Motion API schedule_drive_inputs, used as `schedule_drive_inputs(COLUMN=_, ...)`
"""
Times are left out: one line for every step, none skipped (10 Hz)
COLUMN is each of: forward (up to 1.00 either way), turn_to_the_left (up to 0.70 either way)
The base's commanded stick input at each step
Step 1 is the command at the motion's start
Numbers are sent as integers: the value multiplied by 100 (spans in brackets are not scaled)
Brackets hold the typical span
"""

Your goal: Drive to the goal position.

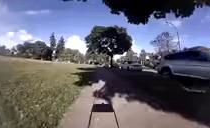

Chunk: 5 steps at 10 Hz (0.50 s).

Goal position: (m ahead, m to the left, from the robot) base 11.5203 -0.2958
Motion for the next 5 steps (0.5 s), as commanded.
schedule_drive_inputs(forward=100, turn_to_the_left=0)
schedule_drive_inputs(forward=100, turn_to_the_left=0)
schedule_drive_inputs(forward=100, turn_to_the_left=0)
schedule_drive_inputs(forward=100, turn_to_the_left=0)
schedule_drive_inputs(forward=100, turn_to_the_left=0)
